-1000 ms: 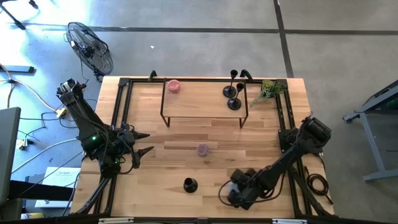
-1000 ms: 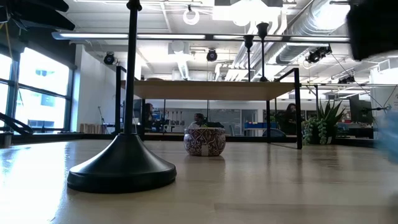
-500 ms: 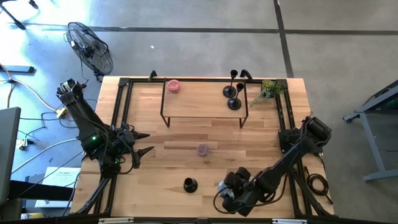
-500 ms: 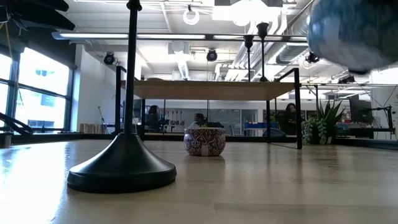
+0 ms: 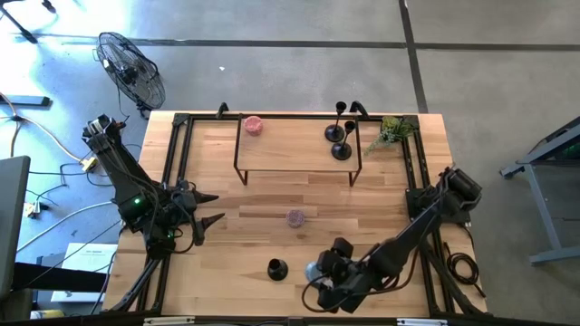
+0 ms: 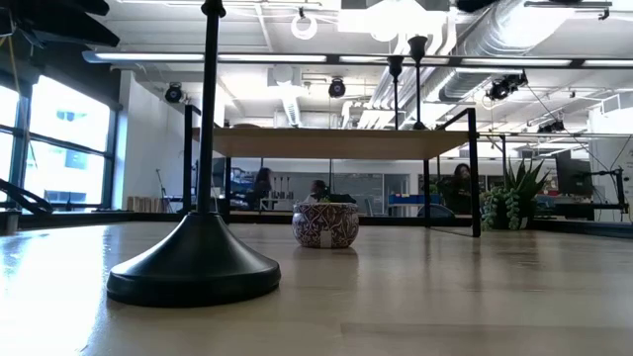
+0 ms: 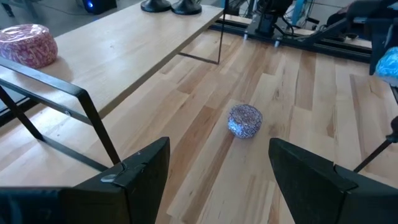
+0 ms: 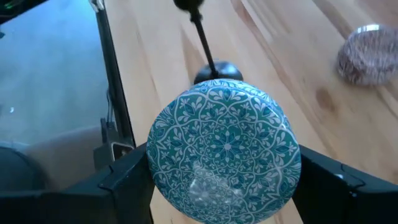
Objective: Pick & Place candle stick holders
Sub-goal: Put the blue patterned scented candle on the shelf
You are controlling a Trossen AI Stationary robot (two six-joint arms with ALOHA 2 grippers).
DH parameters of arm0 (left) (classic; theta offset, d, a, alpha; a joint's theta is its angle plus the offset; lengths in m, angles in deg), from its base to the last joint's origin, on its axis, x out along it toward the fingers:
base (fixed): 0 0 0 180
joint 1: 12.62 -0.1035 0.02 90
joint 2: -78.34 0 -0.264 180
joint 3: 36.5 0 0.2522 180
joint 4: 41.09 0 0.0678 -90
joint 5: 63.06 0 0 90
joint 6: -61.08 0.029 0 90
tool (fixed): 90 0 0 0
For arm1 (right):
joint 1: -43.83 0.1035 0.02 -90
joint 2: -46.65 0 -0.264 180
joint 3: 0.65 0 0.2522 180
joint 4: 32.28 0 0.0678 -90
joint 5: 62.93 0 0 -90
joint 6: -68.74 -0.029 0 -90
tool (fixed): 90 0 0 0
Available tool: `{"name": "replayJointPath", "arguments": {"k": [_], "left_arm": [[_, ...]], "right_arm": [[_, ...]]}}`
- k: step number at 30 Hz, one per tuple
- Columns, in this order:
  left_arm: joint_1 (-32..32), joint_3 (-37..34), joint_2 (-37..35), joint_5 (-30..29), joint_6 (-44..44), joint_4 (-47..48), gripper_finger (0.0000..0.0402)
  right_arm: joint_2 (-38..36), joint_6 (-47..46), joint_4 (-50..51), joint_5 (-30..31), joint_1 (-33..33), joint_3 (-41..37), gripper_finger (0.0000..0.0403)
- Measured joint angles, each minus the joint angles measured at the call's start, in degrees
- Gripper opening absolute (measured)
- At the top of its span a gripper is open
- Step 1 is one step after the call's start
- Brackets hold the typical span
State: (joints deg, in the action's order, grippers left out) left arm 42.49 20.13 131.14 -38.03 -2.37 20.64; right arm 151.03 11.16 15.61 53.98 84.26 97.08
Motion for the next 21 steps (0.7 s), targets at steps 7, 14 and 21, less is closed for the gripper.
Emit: {"name": "replayJointPath", "arguments": {"k": [7, 14, 21], "left_arm": [[0.00, -0.02, 1.12, 0.74, 11.52, -8.03, 0.0269], [0.02, 0.02, 6.30, 7.89, 48.69, -38.64, 0.0269], [0.02, 0.04, 14.90, 10.58, 85.26, -54.33, 0.0269]], "right_arm": [[-0.02, 4.25, 0.01, -0.42, -1.25, 2.54, 0.0295], [-0.04, 7.71, -0.13, -0.94, -2.51, 4.27, 0.0295], [-0.04, 8.81, -0.67, -3.38, -3.76, 4.49, 0.0295]]}}
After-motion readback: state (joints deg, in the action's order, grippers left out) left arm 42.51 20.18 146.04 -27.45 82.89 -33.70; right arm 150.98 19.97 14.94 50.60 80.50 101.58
